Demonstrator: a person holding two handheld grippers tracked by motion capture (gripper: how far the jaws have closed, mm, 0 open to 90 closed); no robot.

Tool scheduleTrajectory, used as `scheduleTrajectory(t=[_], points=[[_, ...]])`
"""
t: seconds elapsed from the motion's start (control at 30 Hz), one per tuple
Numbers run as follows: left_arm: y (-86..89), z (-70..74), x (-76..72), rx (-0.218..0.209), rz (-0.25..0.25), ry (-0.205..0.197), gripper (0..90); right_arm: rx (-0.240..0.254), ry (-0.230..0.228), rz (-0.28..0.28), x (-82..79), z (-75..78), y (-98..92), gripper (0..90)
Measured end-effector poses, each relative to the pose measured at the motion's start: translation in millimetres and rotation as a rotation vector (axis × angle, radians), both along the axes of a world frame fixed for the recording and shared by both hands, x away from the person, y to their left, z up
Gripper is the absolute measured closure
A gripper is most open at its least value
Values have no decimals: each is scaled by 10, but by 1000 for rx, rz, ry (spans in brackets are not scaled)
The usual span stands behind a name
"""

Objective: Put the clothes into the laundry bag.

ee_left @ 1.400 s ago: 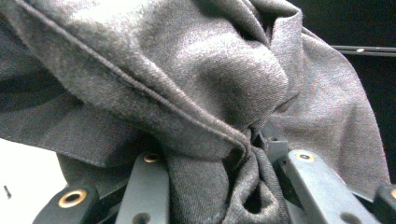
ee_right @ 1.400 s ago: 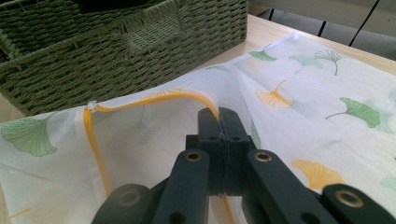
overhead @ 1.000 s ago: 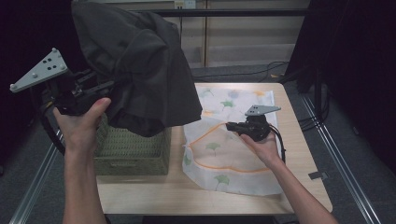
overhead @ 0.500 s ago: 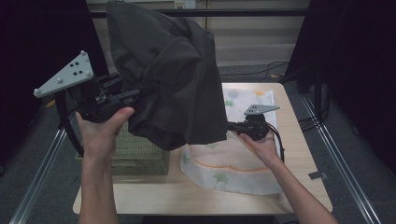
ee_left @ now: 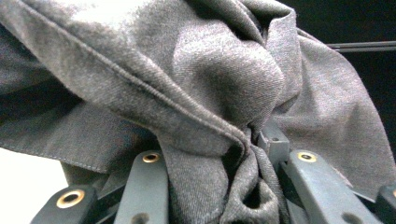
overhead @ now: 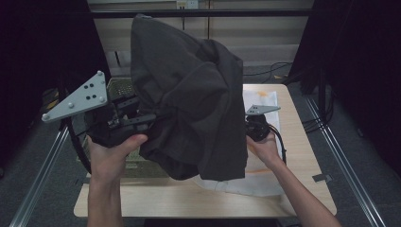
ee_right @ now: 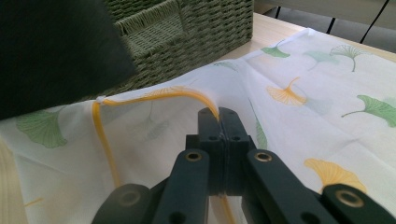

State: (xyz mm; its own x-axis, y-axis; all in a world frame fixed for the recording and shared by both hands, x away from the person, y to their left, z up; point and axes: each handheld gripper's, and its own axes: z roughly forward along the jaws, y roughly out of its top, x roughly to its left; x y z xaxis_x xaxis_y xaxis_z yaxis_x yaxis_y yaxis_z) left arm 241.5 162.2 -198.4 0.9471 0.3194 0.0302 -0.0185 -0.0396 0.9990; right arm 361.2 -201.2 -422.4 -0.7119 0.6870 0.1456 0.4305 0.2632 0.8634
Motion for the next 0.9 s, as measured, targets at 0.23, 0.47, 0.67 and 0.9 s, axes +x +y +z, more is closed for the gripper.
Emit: scheduleTrajectory(t=[0.23,0.47,0.67,0.9], points=[[-160,-123,77,-4,-105,34,638,52,6,26,-25,67,88,900],[-381,-443,244,39,-85,72,636,105,1,49,-58,149,81,900],[-551,-759,410,65,-82,92,632,106,4,46,-42,136,50,900],[-654,-1212,509,139,-57,119,625,136,28,46,-26,133,5,900]])
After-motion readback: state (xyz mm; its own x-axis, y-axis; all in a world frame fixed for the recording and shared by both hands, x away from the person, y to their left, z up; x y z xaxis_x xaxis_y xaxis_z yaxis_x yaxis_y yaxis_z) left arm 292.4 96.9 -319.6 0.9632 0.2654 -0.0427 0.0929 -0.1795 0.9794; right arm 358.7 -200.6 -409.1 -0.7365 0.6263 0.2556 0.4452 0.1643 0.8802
